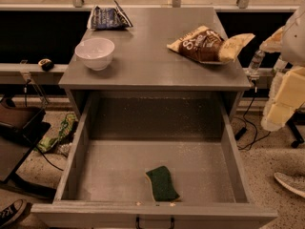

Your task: Pick sponge from top drawer and place on counter

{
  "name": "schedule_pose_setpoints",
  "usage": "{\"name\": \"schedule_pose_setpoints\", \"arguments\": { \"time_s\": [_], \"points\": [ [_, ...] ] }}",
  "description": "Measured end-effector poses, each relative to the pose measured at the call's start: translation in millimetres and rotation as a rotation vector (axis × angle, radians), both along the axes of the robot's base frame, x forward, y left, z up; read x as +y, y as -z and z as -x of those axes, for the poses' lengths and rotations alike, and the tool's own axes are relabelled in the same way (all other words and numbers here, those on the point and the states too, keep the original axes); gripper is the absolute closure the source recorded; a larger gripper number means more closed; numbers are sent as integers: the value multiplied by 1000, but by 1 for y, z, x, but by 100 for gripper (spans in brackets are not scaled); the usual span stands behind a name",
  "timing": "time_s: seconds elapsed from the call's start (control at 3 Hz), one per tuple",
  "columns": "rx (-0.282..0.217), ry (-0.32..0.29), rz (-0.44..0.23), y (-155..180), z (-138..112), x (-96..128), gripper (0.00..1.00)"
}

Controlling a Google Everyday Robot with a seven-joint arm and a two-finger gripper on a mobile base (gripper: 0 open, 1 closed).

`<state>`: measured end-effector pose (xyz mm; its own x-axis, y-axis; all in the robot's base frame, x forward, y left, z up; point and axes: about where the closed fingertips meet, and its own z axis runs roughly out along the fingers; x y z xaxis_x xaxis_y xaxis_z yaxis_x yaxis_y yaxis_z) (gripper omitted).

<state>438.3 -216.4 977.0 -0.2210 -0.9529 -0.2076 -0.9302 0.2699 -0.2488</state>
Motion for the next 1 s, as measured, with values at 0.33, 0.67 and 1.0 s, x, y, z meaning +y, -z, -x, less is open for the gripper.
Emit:
{"name": "schedule_pose_setpoints", "arguments": {
  "time_s": [0.33,0.67,1.0],
  "points": [
    [-1,1,0,0,0,0,0],
    [45,56,-23,35,-13,14,0],
    [115,128,-25,100,-29,51,0]
  ]
}}
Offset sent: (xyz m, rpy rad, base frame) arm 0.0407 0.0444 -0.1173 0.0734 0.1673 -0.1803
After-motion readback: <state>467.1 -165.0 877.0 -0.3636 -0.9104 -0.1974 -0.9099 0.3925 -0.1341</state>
